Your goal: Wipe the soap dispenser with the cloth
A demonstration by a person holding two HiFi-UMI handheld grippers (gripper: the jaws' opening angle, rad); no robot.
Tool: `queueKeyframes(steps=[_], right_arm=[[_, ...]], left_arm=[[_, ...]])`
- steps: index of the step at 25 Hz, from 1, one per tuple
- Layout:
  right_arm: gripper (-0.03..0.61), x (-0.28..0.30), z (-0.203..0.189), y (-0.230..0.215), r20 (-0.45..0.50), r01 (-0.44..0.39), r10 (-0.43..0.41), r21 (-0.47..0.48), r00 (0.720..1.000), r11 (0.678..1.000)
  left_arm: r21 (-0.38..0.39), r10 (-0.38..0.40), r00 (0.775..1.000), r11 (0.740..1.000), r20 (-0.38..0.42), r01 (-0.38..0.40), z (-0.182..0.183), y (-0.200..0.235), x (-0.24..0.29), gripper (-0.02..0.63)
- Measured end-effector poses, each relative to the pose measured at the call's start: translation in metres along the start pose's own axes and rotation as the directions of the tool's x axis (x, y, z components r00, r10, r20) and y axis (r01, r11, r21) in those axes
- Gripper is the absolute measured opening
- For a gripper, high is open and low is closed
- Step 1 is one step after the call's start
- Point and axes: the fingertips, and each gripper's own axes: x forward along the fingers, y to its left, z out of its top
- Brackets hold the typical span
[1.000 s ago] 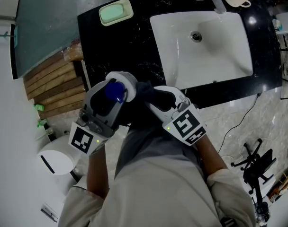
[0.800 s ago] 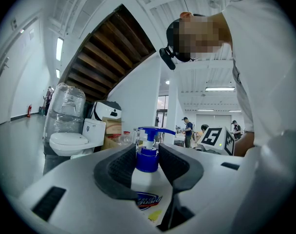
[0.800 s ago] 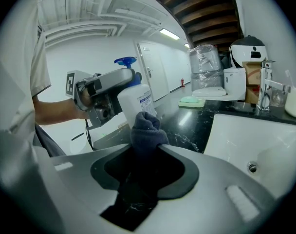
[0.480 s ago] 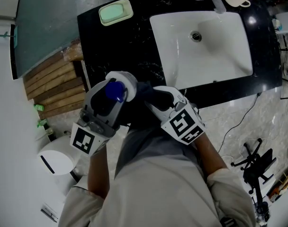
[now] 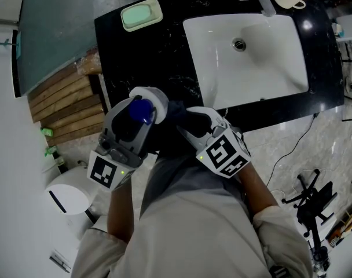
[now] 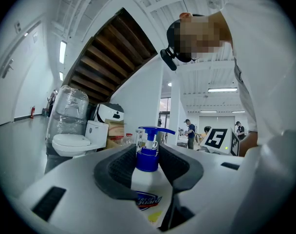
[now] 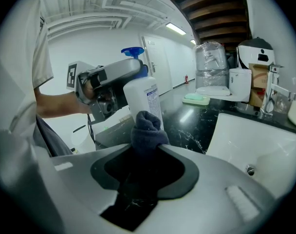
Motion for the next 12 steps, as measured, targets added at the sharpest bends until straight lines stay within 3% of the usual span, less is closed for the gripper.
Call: queueKeyframes(steps=[12], right_arm=[[0.132, -0.0025, 0.0078, 0.0045, -0.009, -0.037, 0.036, -0.055, 0.999, 0.998]], left_arm=[[-0.005, 0.005, 1.0, 1.0, 0.01, -0.005, 0.0001, 0.0008, -0.0001, 0.129]])
